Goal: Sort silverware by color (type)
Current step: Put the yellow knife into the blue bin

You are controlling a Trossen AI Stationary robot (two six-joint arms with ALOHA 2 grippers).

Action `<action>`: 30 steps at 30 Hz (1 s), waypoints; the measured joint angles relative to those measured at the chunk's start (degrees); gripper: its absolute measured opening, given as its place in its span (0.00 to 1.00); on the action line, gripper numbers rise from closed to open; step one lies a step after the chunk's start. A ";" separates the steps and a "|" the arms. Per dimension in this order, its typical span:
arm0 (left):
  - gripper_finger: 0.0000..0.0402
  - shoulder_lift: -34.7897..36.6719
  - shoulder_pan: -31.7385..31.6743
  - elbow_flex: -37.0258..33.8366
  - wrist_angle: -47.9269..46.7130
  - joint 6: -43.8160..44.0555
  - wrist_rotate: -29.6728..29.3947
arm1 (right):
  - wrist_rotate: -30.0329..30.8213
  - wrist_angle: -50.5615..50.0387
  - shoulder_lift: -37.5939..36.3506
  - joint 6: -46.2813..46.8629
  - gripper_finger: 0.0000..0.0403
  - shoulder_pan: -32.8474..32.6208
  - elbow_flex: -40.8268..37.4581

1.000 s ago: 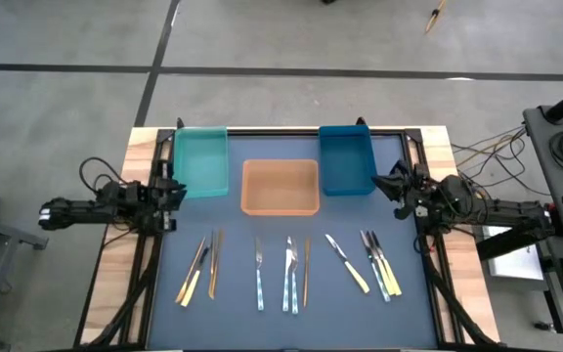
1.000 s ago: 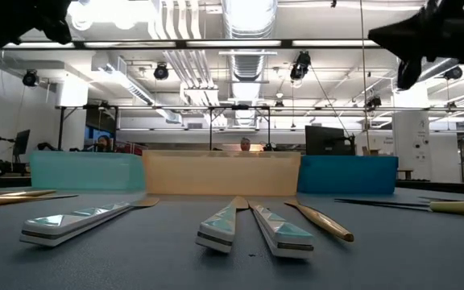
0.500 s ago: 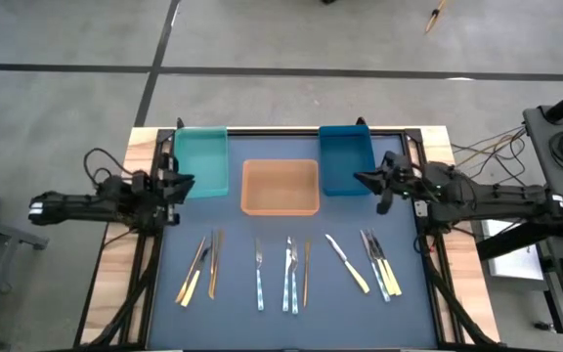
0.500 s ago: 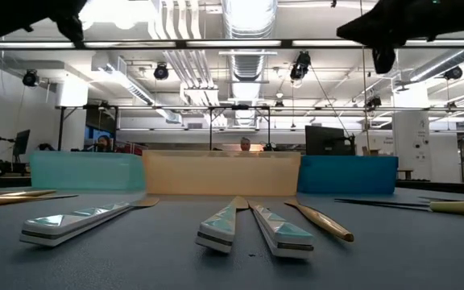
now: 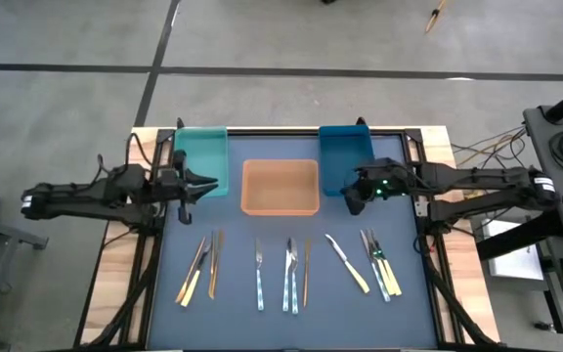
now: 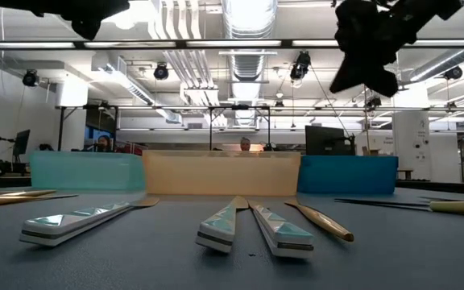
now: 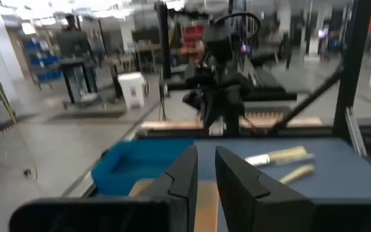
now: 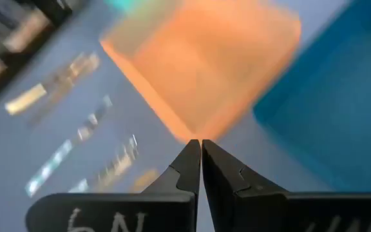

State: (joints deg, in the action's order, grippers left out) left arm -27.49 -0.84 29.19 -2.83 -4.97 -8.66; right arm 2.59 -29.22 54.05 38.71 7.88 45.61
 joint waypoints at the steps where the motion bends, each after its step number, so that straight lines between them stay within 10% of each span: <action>1: 0.10 -0.41 0.00 0.53 -1.16 0.02 0.00 | -1.17 -1.96 1.23 0.96 0.02 0.00 1.10; 12: 0.10 -2.41 0.00 0.77 -1.61 -0.43 -4.30 | -18.19 -10.13 14.60 9.76 0.02 -1.62 6.31; 30: 0.10 -4.71 0.00 0.77 -0.59 -0.48 -4.35 | -28.22 -10.94 23.78 20.44 0.02 -7.48 7.47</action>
State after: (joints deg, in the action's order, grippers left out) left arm -32.20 -0.84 29.95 -3.43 -5.45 -13.02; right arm -25.63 -40.16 77.83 59.15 0.40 53.08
